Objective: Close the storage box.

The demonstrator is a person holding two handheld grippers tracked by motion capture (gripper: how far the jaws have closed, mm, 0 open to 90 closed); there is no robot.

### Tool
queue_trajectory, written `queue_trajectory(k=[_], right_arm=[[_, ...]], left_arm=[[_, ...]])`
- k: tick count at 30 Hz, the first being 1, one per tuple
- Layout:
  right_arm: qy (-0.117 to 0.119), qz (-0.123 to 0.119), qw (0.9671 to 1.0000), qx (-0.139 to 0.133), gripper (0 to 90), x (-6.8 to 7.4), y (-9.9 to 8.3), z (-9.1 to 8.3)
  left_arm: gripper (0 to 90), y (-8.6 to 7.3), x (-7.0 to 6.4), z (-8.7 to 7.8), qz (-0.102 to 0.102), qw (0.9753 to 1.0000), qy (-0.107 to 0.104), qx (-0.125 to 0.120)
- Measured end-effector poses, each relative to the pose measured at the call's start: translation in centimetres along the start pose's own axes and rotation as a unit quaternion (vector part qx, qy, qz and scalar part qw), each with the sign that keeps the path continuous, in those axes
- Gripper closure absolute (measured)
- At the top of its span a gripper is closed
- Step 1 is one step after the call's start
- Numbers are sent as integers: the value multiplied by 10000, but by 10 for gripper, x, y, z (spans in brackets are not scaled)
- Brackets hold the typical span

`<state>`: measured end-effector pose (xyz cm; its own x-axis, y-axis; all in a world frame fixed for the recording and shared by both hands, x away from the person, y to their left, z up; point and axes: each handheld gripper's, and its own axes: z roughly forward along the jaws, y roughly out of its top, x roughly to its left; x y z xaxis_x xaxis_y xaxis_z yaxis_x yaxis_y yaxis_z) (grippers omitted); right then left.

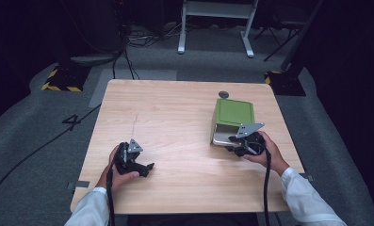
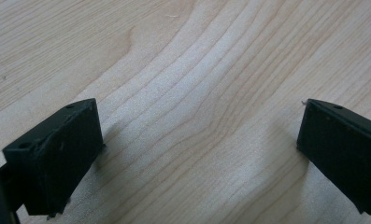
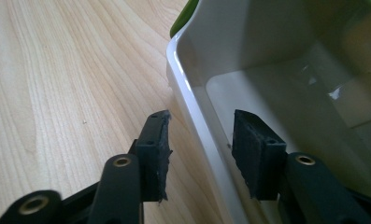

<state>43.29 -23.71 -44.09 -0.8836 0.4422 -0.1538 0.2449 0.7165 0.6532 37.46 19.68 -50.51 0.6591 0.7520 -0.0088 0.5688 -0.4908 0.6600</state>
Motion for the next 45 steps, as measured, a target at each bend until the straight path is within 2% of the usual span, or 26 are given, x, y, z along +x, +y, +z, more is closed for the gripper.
queue_trajectory(k=[9,18,33,42,45], right_arm=[[-98,-73,9998,-148,425,3,-1,-24],[-143,-135,9997,-174,342,9,-5,-37],[-242,-96,9995,-152,300,16,-28,-55],[-451,-74,9990,-21,277,16,-45,-61],[-475,20,9989,9,262,15,-52,-63]], left_arm=[[4,0,0,0,-8,10000,0,-4],[4,0,0,0,0,10000,3,-1],[4,0,-1,0,-14,10000,-15,-8],[4,0,-1,0,-14,10000,-15,-8],[4,0,-1,0,-15,10000,-15,-9]])
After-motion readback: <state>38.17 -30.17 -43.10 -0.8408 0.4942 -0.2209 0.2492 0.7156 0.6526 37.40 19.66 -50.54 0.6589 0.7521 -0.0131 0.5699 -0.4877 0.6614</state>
